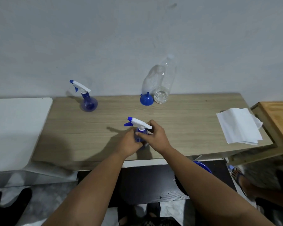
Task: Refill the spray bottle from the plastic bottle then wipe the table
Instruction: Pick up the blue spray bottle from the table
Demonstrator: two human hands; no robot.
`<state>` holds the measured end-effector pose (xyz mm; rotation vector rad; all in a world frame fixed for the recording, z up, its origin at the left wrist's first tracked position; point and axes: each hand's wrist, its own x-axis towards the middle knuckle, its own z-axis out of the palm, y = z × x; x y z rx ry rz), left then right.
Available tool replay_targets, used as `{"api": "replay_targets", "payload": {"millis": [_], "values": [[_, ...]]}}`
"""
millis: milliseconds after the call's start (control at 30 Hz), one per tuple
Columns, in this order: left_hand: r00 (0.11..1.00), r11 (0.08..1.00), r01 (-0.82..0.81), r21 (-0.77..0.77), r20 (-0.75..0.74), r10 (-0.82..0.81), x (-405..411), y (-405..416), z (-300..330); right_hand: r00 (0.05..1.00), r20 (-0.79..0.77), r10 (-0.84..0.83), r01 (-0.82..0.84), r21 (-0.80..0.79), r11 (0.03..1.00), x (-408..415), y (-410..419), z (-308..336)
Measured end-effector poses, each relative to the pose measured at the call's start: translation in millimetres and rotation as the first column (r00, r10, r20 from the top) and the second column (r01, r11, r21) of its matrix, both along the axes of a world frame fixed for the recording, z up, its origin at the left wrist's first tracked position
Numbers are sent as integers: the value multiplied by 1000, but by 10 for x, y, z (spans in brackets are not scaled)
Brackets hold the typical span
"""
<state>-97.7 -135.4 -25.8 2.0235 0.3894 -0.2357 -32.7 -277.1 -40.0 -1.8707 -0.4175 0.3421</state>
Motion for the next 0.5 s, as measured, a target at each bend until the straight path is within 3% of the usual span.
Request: {"api": "replay_targets", "payload": {"millis": [133,500], "values": [[999,999,19,42,30,-20,3,5,-27,999,23,28,-29,32,999,-73,-6,-6],[998,994,55,99,19,-57,47,18,-107,996,-88,28,-23,58,998,-9,64,74]]}}
